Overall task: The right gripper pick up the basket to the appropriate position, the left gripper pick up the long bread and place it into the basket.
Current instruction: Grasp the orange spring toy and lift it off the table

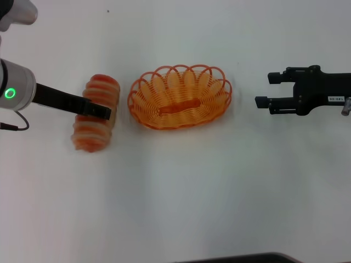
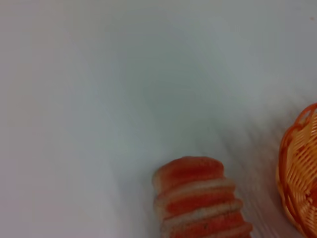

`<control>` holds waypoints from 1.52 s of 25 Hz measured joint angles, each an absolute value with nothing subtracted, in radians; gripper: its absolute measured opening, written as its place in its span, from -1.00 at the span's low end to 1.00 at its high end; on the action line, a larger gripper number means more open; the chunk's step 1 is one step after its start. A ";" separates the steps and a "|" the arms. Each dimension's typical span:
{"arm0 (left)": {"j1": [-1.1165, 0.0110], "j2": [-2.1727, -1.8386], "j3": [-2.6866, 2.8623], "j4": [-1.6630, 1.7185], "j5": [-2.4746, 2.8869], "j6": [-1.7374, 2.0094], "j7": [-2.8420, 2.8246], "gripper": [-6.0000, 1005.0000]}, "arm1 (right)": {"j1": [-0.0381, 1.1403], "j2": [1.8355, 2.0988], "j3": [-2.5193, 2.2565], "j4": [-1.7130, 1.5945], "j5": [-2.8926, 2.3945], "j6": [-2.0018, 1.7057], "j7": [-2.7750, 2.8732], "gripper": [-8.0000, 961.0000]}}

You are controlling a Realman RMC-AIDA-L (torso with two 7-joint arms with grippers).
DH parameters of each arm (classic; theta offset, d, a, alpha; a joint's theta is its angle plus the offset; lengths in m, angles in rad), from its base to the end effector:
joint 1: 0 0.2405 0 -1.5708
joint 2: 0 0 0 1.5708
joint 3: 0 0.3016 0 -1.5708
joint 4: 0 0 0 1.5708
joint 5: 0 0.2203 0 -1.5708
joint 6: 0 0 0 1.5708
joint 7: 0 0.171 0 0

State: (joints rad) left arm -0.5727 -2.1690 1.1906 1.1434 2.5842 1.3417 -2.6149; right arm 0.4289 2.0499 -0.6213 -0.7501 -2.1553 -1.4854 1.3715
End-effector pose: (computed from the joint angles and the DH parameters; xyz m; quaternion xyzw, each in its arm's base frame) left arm -0.2589 0.4017 -0.0755 -0.8574 -0.4707 0.0685 0.1963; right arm 0.3601 0.3502 -0.0148 -0.9375 0.2462 0.1409 0.2016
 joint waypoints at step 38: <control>-0.577 -2.155 1.172 1.120 2.609 1.328 -2.603 0.01 | 0.434 2.052 -0.628 -0.750 -2.155 -1.485 1.383 0.62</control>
